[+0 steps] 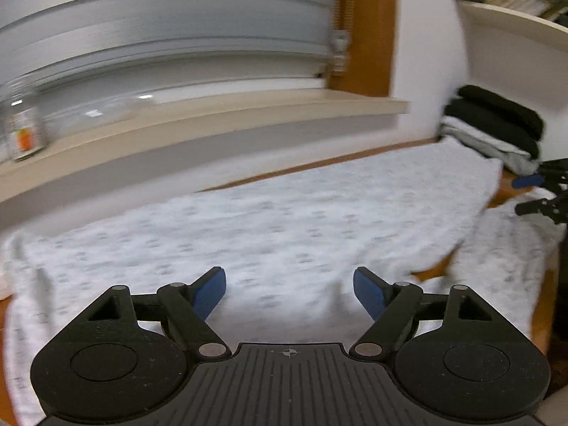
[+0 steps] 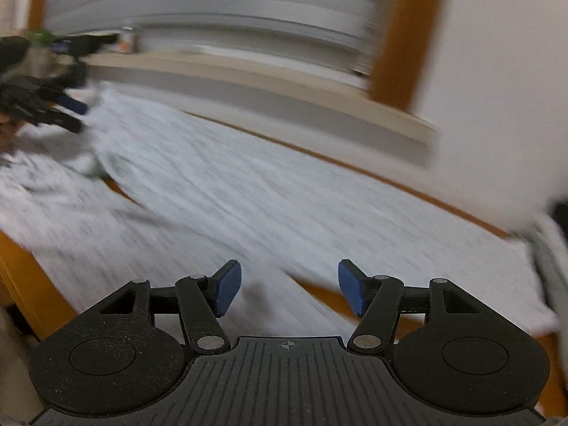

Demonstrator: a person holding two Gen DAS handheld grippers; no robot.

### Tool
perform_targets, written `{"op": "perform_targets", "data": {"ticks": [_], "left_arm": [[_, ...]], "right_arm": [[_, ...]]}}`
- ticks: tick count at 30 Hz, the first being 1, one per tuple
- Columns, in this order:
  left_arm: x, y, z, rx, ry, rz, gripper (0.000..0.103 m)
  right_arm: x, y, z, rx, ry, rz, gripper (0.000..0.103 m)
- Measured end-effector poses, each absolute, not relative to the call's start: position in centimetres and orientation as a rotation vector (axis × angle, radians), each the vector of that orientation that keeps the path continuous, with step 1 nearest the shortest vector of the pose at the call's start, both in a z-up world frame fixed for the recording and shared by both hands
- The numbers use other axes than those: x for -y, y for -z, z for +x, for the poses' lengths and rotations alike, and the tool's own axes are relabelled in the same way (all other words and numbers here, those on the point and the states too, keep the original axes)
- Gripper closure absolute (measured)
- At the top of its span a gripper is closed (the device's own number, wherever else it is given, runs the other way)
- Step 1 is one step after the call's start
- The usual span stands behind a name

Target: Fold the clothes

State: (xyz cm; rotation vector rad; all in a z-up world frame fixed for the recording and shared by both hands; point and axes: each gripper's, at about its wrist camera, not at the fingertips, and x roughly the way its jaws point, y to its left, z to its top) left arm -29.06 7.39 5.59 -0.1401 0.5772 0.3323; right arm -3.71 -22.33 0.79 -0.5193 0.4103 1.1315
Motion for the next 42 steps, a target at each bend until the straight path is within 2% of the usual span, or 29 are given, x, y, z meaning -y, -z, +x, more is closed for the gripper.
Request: {"op": "perform_targets", "data": {"ticks": [5,15,19,26,29,30,31,32,33,34,35,38,42], "left_arm": [[-3.8,-6.1,-27.0,-0.550,-0.251,-0.102,0.014],[1.1,-5.1,-24.5,-0.549,-0.157,-0.075,0.014],[2.2,-4.5,-23.9,-0.576,-0.125,-0.055,0.031],[2.9,-3.7,-23.5,-0.610,-0.090,-0.039,0.045],[2.6,-3.3,-23.3,-0.625,-0.087,-0.048,0.045],[2.5,-3.2,-23.3,-0.626,-0.092,-0.049,0.045],[2.4,-3.1,-23.3,-0.627,-0.098,-0.051,0.045],[2.2,-3.0,-23.2,-0.628,-0.103,-0.052,0.049],[2.1,-2.9,-23.3,-0.625,-0.103,-0.057,0.052],[2.0,-2.9,-23.4,-0.622,-0.103,-0.063,0.063],[1.8,-2.9,-23.4,-0.618,-0.094,-0.072,0.078],[1.5,-3.2,-23.7,-0.599,-0.083,-0.091,0.097],[0.8,-4.1,-24.5,-0.524,-0.108,-0.130,0.100]], "right_arm": [[30.0,0.5,-0.8,-0.429,-0.913,-0.500,0.038],[39.9,2.2,2.8,-0.513,-0.713,-0.359,0.038],[41.1,2.9,5.2,-0.556,-0.698,-0.265,0.038],[41.9,2.4,8.8,-0.591,-0.720,-0.073,0.038],[41.2,2.7,9.6,-0.621,-0.740,-0.050,0.039],[40.9,2.8,9.8,-0.634,-0.748,-0.044,0.045],[40.7,3.0,10.0,-0.647,-0.756,-0.038,0.056],[40.5,3.1,10.2,-0.659,-0.765,-0.032,0.063],[40.5,3.0,10.4,-0.664,-0.774,-0.024,0.081],[40.6,2.7,10.3,-0.649,-0.774,-0.021,0.088],[40.8,2.3,10.2,-0.635,-0.775,-0.017,0.089],[41.5,0.9,9.7,-0.561,-0.750,-0.008,0.092],[43.2,-1.4,8.6,-0.397,-0.669,0.050,0.094]]}}
